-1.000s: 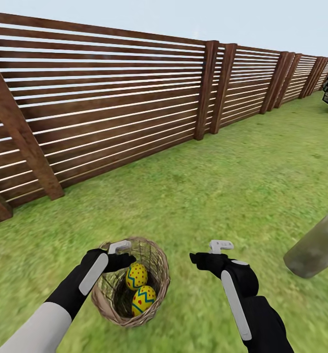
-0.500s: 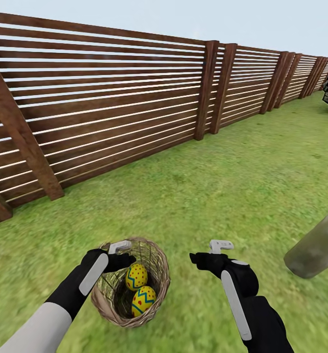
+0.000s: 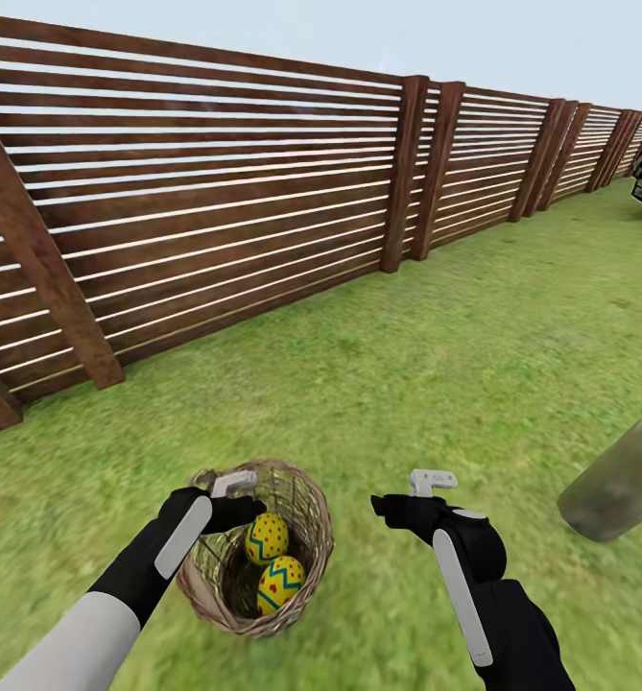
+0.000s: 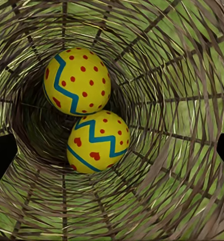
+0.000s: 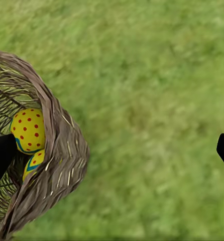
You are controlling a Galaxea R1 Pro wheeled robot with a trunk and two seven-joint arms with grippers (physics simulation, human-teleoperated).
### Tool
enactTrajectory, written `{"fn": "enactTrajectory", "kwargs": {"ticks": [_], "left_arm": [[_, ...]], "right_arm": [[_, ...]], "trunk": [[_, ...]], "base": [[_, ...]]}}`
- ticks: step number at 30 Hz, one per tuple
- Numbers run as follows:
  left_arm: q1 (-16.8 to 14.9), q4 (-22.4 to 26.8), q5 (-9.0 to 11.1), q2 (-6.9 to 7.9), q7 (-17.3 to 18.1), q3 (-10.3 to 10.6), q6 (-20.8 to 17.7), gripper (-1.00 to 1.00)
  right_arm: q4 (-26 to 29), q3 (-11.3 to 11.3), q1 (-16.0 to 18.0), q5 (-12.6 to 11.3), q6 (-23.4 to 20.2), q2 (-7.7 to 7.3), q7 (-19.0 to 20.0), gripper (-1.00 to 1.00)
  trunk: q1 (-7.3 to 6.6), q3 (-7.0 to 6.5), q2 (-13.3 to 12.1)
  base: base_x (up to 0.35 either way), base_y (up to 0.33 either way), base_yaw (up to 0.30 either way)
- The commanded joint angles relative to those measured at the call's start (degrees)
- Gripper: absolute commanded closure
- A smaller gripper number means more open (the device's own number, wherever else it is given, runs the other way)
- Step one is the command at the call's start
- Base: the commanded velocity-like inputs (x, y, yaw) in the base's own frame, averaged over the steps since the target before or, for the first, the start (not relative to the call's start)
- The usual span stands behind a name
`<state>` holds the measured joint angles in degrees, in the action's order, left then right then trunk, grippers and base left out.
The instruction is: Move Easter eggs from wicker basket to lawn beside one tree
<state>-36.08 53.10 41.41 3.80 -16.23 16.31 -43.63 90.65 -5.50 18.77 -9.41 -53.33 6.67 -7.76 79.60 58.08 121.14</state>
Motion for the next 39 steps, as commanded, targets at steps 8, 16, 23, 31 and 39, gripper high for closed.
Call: {"fn": "enactTrajectory", "kwargs": {"ticks": [8, 16, 23, 31, 39], "left_arm": [[0.0, 0.0, 0.6, 0.07, -0.6, 0.2, 0.0, -1.0], [-0.1, -0.1, 0.6, 0.07, -0.6, 0.8, 0.0, -1.0], [-0.1, -1.4, 0.6, 0.0, -0.5, 2.0, 1.2, -1.0], [-0.7, -2.9, 0.6, -0.02, -0.4, 3.0, 2.2, -1.0], [-0.8, -3.1, 0.6, -0.02, -0.3, 4.8, 2.4, -1.0]], "right_arm": [[0.1, 0.0, 0.0, -0.6, -0.2, 0.01, -0.6, -1.0], [0.1, 0.0, 0.0, -0.6, -0.2, 0.01, -0.6, -1.0], [0.1, 0.0, 0.0, -0.6, -0.2, 0.01, -0.6, -1.0], [0.1, 0.0, 0.0, -0.6, -0.2, 0.01, -0.6, -1.0], [0.1, 0.0, 0.0, -0.6, -0.2, 0.01, -0.6, -1.0]], "trunk": [[1.75, 1.49, 3.2], [3.51, 2.93, 6.5], [5.05, 4.18, 9.3], [6.81, 5.62, 12.5], [8.56, 7.05, 15.7]], "base": [[0.0, 0.0, 0.0], [0.0, 0.0, 0.0], [0.0, 0.0, 0.0], [0.0, 0.0, 0.0], [0.0, 0.0, 0.0]]}}
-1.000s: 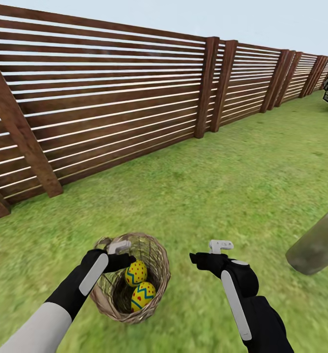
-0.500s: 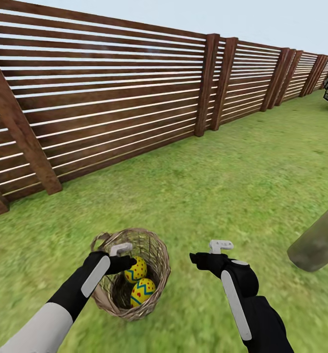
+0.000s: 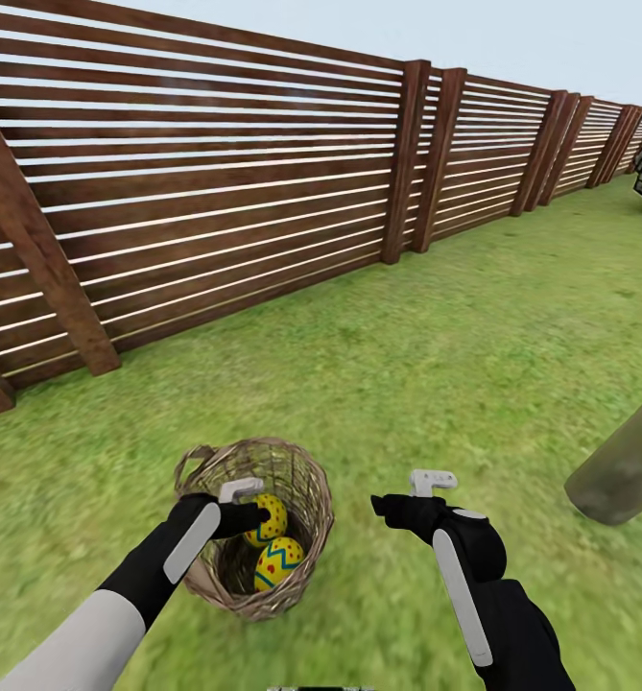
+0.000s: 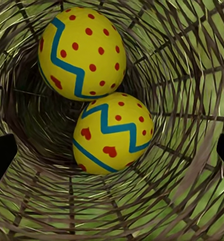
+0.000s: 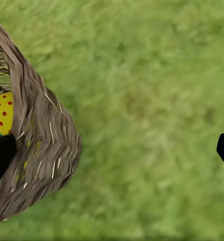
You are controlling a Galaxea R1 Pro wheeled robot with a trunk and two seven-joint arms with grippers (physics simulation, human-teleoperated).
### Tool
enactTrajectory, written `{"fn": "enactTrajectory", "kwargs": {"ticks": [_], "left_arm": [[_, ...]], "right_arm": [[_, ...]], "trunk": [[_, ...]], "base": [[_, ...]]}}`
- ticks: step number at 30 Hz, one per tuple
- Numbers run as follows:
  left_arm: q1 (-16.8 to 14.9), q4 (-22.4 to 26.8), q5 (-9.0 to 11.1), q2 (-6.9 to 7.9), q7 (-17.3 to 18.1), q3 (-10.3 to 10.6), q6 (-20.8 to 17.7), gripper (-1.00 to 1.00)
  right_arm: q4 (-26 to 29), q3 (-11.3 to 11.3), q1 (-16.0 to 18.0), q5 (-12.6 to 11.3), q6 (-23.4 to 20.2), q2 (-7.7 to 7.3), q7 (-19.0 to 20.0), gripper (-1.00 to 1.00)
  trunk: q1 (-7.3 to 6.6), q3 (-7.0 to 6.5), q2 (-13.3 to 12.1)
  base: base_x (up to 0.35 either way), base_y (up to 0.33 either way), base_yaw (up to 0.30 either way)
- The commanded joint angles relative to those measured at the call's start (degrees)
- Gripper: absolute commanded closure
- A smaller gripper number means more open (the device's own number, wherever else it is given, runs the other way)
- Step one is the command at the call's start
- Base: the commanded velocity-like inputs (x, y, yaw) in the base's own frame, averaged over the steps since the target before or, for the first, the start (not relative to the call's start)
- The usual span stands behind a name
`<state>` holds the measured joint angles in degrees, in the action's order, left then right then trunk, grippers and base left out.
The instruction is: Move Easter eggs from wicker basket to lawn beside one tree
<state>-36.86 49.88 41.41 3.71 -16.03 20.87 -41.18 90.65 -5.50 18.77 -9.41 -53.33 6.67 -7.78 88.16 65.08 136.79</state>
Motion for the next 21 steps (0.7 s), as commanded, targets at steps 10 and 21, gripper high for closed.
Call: {"fn": "enactTrajectory", "kwargs": {"ticks": [10, 21], "left_arm": [[-1.0, 0.1, 0.6, -1.24, -0.7, 0.6, -0.1, -1.0], [-3.1, -0.7, 0.6, -3.74, -0.7, 1.0, -0.1, -1.0]], "right_arm": [[0.1, 0.0, 0.0, -0.6, -0.2, 0.01, -0.6, -1.0], [0.1, 0.0, 0.0, -0.6, -0.2, -0.07, -0.6, -1.0]], "trunk": [[2.19, 1.85, 4.0], [3.64, 4.03, 6.5]], "base": [[0.0, 0.0, 0.0], [0.0, 0.0, 0.0]]}}
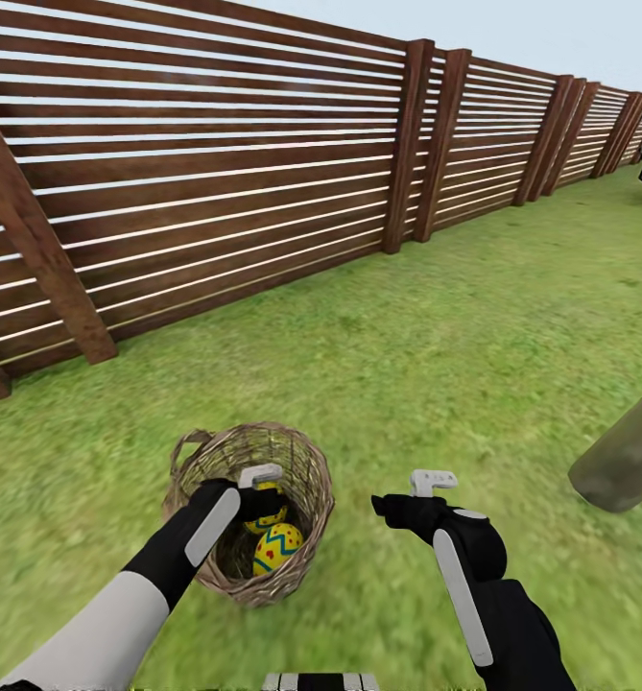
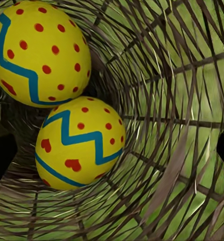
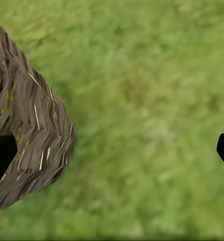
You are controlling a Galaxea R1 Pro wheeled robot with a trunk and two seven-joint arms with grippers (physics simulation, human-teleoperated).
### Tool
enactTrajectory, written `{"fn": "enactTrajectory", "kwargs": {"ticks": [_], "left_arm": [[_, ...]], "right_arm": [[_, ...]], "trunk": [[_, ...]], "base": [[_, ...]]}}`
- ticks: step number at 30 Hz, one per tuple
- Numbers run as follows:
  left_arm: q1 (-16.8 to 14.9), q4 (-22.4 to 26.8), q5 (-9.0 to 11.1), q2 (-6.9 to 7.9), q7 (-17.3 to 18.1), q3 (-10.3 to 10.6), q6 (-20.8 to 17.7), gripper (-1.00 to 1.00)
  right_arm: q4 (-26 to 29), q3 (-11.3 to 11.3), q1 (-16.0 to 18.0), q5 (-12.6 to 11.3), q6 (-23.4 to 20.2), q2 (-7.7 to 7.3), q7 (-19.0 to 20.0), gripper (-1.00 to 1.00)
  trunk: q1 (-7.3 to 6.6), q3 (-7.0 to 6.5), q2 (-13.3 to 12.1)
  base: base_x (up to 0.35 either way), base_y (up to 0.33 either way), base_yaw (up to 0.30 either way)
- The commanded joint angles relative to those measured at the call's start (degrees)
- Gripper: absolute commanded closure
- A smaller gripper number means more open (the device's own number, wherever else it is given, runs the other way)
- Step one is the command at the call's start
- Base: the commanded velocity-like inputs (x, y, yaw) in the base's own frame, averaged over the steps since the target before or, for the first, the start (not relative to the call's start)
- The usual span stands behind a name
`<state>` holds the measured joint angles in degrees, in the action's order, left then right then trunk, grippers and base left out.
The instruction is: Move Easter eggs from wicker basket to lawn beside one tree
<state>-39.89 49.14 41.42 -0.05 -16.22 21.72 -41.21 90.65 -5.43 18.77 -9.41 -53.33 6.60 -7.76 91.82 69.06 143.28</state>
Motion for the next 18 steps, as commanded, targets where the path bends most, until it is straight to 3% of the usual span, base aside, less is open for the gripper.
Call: {"fn": "enactTrajectory", "kwargs": {"ticks": [1, 10, 14, 18], "left_arm": [[-0.1, 0.0, 0.6, -0.05, -0.5, 0.1, -0.1, -1.0], [-0.3, -0.4, 0.7, -0.01, -0.5, 0.1, -0.2, -1.0], [-0.3, -0.4, 0.6, 0.09, -0.6, 0.0, -0.2, -1.0], [-0.3, -0.4, 0.6, 0.12, -0.6, 0.0, -0.3, -1.0]], "right_arm": [[0.1, 0.0, 0.0, -0.6, -0.2, 0.0, -0.6, -1.0], [0.1, 0.0, 0.0, -0.6, -0.2, -0.01, -0.6, -1.0], [0.1, 0.0, 0.0, -0.6, -0.2, -0.01, -0.6, -1.0], [0.1, 0.0, 0.0, -0.6, -0.2, -0.01, -0.6, -1.0]], "trunk": [[0.01, 0.28, 0.0], [0.24, 2.27, 0.2], [0.24, 2.27, 0.2], [0.35, 3.16, 0.2]], "base": [[0.0, 0.0, 0.0], [0.0, 0.0, 0.0], [0.0, 0.0, 0.0], [0.0, 0.0, 0.0]]}}
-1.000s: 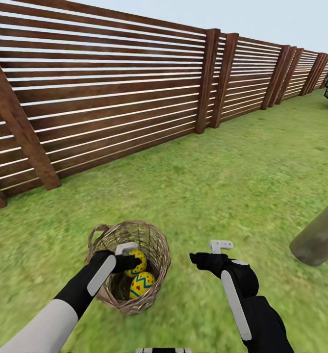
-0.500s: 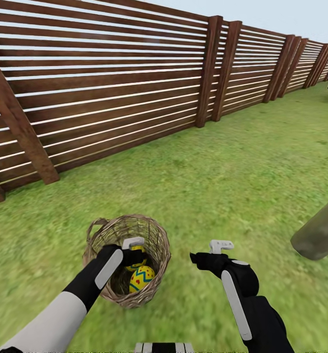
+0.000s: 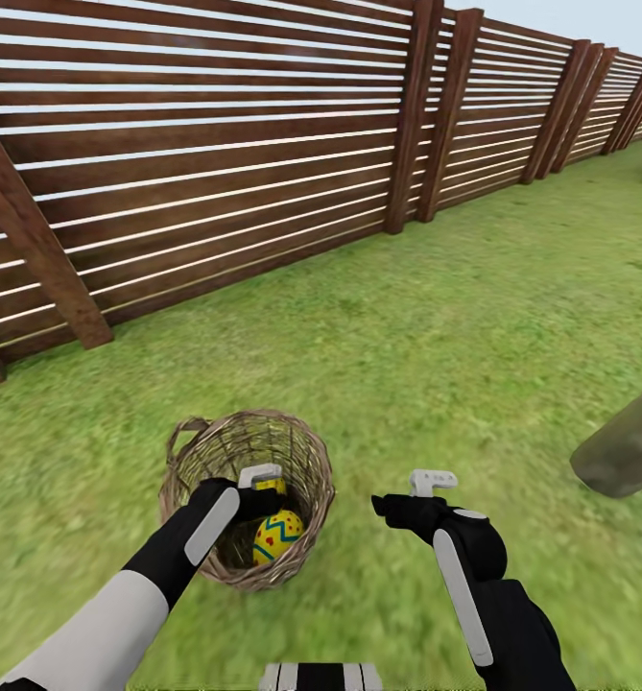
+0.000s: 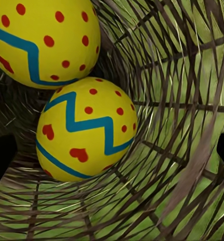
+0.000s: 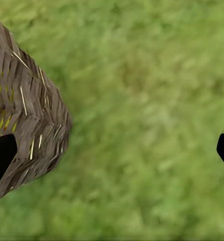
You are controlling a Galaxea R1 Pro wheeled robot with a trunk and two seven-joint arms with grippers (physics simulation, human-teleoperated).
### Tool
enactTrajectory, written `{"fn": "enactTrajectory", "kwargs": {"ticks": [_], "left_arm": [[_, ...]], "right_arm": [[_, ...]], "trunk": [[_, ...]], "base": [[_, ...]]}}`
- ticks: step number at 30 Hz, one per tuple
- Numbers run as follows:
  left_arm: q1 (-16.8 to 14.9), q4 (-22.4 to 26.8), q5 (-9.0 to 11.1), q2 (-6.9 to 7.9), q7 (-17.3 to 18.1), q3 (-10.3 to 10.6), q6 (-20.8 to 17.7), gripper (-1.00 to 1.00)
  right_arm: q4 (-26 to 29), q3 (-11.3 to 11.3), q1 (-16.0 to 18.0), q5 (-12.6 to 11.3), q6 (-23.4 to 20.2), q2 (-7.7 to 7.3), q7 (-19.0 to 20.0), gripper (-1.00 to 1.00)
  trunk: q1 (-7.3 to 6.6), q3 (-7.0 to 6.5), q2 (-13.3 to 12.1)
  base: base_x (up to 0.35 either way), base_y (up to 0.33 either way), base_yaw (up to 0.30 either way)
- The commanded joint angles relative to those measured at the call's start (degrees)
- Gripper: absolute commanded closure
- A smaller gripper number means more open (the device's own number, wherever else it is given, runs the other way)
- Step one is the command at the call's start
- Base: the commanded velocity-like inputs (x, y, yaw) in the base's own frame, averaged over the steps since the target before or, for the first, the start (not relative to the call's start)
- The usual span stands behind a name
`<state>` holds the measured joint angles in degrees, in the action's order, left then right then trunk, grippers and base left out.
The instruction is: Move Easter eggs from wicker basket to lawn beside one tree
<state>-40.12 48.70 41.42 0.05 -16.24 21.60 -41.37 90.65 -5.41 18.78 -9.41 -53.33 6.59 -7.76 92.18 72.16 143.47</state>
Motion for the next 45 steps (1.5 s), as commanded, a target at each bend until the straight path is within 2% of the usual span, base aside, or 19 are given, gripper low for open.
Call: {"fn": "enactTrajectory", "kwargs": {"ticks": [1, 28, 32, 40, 45], "left_arm": [[0.0, 0.1, 0.6, 0.03, -0.5, 0.1, -0.1, -1.0], [0.1, 0.8, 0.7, 0.13, -0.8, 0.2, 0.0, -1.0], [0.1, 1.0, 0.6, 0.14, -0.8, 0.1, 0.1, -1.0], [0.1, 1.8, -3.7, 0.05, -0.6, 0.1, 1.7, -1.0], [0.1, 2.0, -4.5, -0.04, -0.6, 0.2, 2.1, -1.0]], "right_arm": [[0.1, 0.0, 0.0, -0.6, -0.2, 0.0, -0.6, -1.0], [0.1, 0.0, 0.0, -0.6, -0.2, 0.0, -0.6, -1.0], [0.1, 0.0, 0.0, -0.6, -0.2, 0.0, -0.6, -1.0], [0.1, 0.0, 0.0, -0.6, -0.2, 0.0, -0.6, -1.0], [0.1, -0.1, 0.0, -0.6, -0.2, 0.0, -0.6, -1.0]], "trunk": [[0.01, 0.27, 0.0], [0.71, 6.26, 0.4], [0.71, 6.26, 0.4], [0.71, 6.26, 0.4], [0.71, 6.26, 0.4]], "base": [[0.0, 0.0, 0.0], [0.0, 0.0, 0.0], [0.0, 0.0, 0.0], [0.0, 0.0, 0.0], [0.0, 0.0, 0.0]]}}
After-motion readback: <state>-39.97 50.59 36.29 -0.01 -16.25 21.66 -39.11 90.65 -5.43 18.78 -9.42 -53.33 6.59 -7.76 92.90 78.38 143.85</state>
